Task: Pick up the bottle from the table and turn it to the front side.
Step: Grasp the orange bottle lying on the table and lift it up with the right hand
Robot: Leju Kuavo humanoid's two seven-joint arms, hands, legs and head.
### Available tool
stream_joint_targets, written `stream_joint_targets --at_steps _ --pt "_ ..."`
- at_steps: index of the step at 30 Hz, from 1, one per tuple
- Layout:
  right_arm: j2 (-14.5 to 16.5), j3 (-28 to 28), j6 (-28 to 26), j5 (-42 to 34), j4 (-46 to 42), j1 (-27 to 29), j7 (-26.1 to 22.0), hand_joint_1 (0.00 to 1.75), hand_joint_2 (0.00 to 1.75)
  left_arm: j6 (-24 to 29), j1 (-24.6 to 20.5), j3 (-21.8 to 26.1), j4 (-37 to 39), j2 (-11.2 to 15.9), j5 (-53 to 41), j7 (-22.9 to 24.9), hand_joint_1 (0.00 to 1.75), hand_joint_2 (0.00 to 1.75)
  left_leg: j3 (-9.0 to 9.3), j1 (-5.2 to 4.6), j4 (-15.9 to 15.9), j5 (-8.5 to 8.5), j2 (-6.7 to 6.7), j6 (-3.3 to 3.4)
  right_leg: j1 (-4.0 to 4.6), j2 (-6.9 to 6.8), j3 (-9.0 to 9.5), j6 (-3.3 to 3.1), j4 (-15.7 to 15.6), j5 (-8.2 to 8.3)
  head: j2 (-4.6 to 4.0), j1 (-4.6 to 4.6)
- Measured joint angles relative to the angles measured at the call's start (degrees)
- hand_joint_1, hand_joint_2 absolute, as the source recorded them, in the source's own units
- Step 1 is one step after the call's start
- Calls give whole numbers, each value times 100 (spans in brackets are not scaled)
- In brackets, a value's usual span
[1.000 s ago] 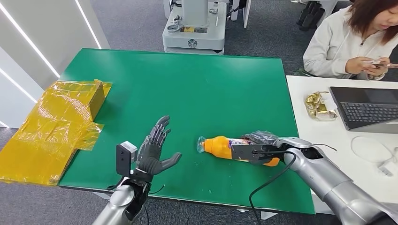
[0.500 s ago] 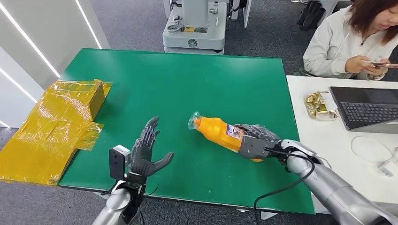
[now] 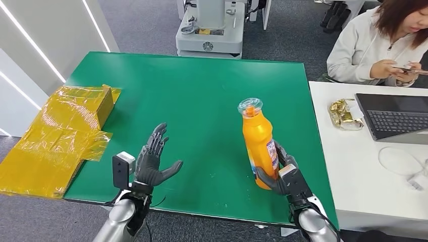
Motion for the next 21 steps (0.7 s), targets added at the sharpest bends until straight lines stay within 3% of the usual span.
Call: stream_joint_targets --at_steps 4,7,10,15,21 --pt "80 -185 17 -16 -268 137 -3 175 175 -234 -280 -51 73 -19 200 91 0 175 2 0 0 4 6 -1 0 7 1 -3 0 6 0 1" --pt "202 -202 120 -14 -224 32 -90 175 175 -732 -579 -150 220 -33 742 290 0 175 -1 -1 1 12 7 -4 -1 9 -1 -7 2 13 0 2" --pt "522 -67 216 21 89 -387 -171 175 175 -1132 -1106 -311 555 -115 1331 497 0 175 0 0 1 21 21 -13 0 22 -8 -16 4 26 0 -1" --pt "1167 405 391 151 915 -1247 -64 175 175 -1222 -1892 -637 1019 -293 1655 635 0 175 2 4 0 37 26 -20 1 29 -14 -23 8 36 0 1" --pt "1626 805 447 247 1660 -1834 -15 175 175 -1298 -2277 -829 1279 -376 1838 768 0 175 -1 3 0 38 26 -22 2 28 -17 -23 10 35 0 -1"
